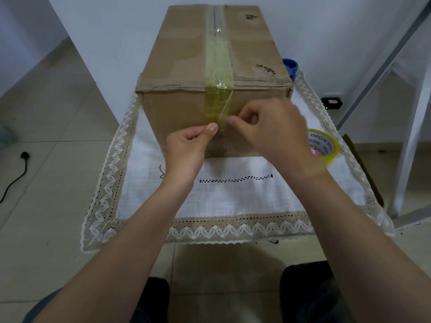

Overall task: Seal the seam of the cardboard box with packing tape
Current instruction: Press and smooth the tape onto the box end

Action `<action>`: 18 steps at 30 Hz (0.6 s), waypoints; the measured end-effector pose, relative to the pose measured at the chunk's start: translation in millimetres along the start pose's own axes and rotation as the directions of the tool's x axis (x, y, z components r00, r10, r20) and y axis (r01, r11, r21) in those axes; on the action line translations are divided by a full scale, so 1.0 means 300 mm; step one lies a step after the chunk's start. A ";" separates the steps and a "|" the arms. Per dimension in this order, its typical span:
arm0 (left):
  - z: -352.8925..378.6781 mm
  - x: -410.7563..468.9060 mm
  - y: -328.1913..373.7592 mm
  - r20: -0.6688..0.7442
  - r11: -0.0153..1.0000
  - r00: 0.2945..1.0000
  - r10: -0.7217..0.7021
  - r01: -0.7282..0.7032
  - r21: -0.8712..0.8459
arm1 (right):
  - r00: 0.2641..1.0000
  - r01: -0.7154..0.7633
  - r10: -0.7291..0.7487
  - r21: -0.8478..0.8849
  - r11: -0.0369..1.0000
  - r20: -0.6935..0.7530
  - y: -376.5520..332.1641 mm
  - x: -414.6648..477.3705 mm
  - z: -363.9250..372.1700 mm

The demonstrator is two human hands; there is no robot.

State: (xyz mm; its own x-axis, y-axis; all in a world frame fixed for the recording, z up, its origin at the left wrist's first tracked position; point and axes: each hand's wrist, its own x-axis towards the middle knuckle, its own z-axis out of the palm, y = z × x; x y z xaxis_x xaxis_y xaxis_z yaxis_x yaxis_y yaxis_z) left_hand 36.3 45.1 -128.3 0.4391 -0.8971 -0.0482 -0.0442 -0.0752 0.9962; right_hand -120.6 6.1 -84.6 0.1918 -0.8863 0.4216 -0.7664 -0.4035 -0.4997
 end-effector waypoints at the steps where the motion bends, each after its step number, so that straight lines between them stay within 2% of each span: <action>1: -0.001 0.001 0.001 0.001 1.000 1.000 -0.014 0.014 0.005 | 0.986 0.098 -0.098 -0.003 0.995 -0.132 -0.013 0.007 -0.015; 3: 0.000 0.002 0.006 0.001 1.000 1.000 -0.029 0.029 0.006 | 0.908 0.256 -0.240 0.001 0.967 -0.343 -0.025 0.029 -0.038; 5: 0.002 -0.003 0.015 -0.002 0.999 0.999 -0.033 0.033 0.000 | 0.853 0.330 -0.318 -0.044 0.943 -0.415 -0.019 0.058 -0.047; 7: 0.004 -0.009 0.026 -0.007 0.999 0.999 -0.052 0.052 -0.006 | 0.849 0.348 -0.348 -0.075 0.934 -0.398 -0.012 0.087 -0.044; 13: 0.001 -0.013 0.044 0.008 0.993 0.995 -0.101 0.101 -0.055 | 0.927 0.282 -0.298 -0.099 0.954 -0.230 -0.030 0.142 0.031; 18: -0.001 -0.014 0.049 0.034 0.990 0.990 -0.136 0.137 -0.036 | 0.927 0.250 -0.280 -0.147 0.957 -0.248 -0.024 0.151 0.059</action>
State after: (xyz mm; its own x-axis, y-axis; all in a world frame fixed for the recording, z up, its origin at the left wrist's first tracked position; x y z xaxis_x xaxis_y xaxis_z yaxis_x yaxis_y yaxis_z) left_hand 34.1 47.9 -113.4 0.4105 -0.8928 -0.1853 0.0483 -0.1816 0.9822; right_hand -95.6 -35.2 -75.2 0.2407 -0.6525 0.7185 -0.7758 -0.5742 -0.2616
